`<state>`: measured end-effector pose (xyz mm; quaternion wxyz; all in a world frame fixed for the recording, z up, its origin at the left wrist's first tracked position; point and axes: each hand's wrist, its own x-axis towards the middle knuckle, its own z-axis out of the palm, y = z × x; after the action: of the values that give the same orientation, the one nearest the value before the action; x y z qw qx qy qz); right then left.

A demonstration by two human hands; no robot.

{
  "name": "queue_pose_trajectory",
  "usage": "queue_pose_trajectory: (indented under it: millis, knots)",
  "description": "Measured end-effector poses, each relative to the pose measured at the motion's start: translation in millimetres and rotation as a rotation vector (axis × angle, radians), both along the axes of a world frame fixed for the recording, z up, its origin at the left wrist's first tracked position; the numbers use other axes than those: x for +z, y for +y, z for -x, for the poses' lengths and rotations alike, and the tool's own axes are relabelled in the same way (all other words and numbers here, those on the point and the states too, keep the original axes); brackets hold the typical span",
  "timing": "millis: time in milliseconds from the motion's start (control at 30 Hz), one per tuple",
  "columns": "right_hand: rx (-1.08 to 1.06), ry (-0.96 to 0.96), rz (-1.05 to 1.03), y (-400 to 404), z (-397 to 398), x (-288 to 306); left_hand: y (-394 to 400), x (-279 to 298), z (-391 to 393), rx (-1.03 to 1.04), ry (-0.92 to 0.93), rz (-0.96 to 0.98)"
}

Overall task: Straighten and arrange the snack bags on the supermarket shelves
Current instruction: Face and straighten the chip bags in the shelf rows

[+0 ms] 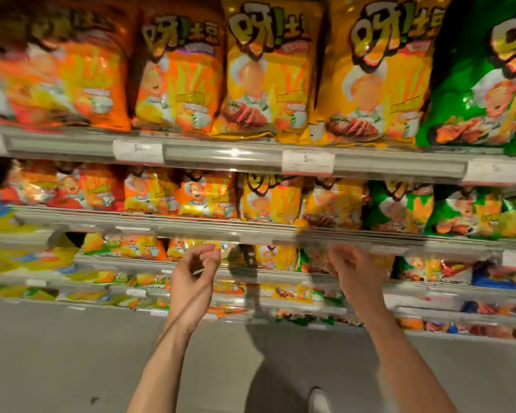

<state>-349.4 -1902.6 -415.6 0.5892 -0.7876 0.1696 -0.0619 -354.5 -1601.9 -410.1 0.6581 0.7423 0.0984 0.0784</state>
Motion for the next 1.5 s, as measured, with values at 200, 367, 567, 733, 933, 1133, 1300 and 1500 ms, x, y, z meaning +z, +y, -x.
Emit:
queue_pose_trajectory:
  millis: [200,367,567,733,933,1133,1300,1500]
  knots:
    - [0.054,0.058,-0.044,116,34,-16,105,-2,44,0.086,0.047,0.110]
    - [0.116,0.087,-0.048,179,32,-15,165,0,54,0.142,0.053,0.103]
    - [0.188,0.054,-0.075,243,2,-14,216,0,35,0.185,0.103,0.086]
    - [0.192,0.086,-0.174,277,-29,-20,247,1,6,0.197,0.128,0.036]
    - [0.169,0.106,-0.206,305,-64,-41,271,-10,-30,0.193,0.149,-0.006]
    - [0.079,0.099,-0.196,324,-60,-60,281,-33,-50,0.098,0.206,-0.093]
    - [-0.047,0.046,-0.208,332,-51,-88,296,-72,-71,-0.013,0.197,-0.148]
    - [-0.107,-0.029,-0.080,334,-74,-148,311,-146,-110,-0.060,0.079,-0.174]
